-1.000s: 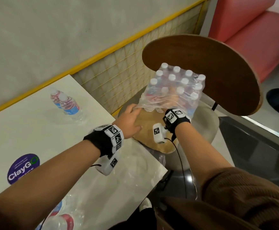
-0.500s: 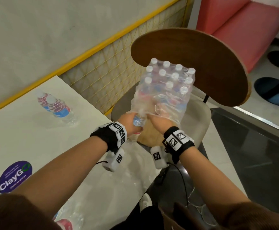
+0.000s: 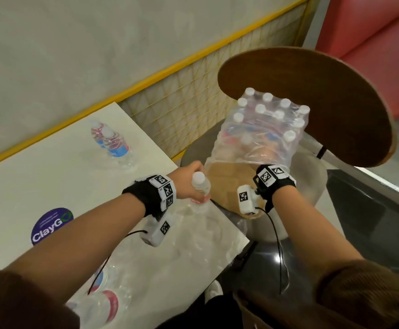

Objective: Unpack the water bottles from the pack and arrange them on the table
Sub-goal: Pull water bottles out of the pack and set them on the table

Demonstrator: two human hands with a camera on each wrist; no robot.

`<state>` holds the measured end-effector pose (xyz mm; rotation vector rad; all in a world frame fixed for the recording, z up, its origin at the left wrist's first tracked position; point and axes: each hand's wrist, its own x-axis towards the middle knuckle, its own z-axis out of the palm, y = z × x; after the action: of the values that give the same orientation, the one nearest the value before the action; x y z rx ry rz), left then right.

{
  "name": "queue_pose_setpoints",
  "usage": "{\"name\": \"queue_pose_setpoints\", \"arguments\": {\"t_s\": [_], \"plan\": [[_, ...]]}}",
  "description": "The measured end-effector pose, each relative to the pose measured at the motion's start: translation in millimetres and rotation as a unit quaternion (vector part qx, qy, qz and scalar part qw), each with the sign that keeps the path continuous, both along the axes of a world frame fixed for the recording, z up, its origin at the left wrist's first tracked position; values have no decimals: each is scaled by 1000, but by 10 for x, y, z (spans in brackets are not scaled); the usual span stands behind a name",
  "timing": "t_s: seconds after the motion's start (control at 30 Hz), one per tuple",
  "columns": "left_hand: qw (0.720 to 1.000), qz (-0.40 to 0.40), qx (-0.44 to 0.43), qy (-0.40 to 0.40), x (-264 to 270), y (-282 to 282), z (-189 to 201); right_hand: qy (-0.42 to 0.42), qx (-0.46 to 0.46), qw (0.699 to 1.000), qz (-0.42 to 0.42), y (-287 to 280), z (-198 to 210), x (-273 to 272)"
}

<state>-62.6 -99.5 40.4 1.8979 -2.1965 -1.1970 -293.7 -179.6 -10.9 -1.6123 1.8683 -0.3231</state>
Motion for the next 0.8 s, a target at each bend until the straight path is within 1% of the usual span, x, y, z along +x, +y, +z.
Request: {"name": "queue_pose_setpoints", "arguments": {"t_s": [0.07, 0.1, 0.2, 0.27, 0.33, 0.4, 0.47, 0.63, 0.7, 0.8], "plan": [[1000, 0, 6, 2, 92, 38, 16, 9, 37, 999, 6, 164, 27, 146], [1000, -4, 7, 0, 134, 60, 26, -9, 51, 999, -2, 249, 72, 194], [1000, -2, 5, -30, 240, 151, 120, -144, 79, 986, -35, 493, 252, 251], [999, 5, -4, -40, 335, 248, 208, -193, 77, 978, -29, 652, 348, 268], [998, 11, -11, -53, 468, 370, 310, -236, 63, 970, 15, 787, 487, 324], [997, 16, -8, -74, 639, 522, 400, -278, 65, 953, 104, 943, 648, 436], [995, 12, 5, -103, 808, 693, 445, -280, 90, 939, 178, 1099, 775, 588], [981, -12, 54, -185, 1104, 1078, 390, -263, 188, 895, 307, 1480, 730, 1235], [978, -13, 65, -196, 1167, 1174, 353, -242, 204, 880, 354, 1623, 643, 1508], [973, -39, 75, -215, 1213, 1258, 338, -203, 204, 870, 400, 1779, 522, 1799]]}}
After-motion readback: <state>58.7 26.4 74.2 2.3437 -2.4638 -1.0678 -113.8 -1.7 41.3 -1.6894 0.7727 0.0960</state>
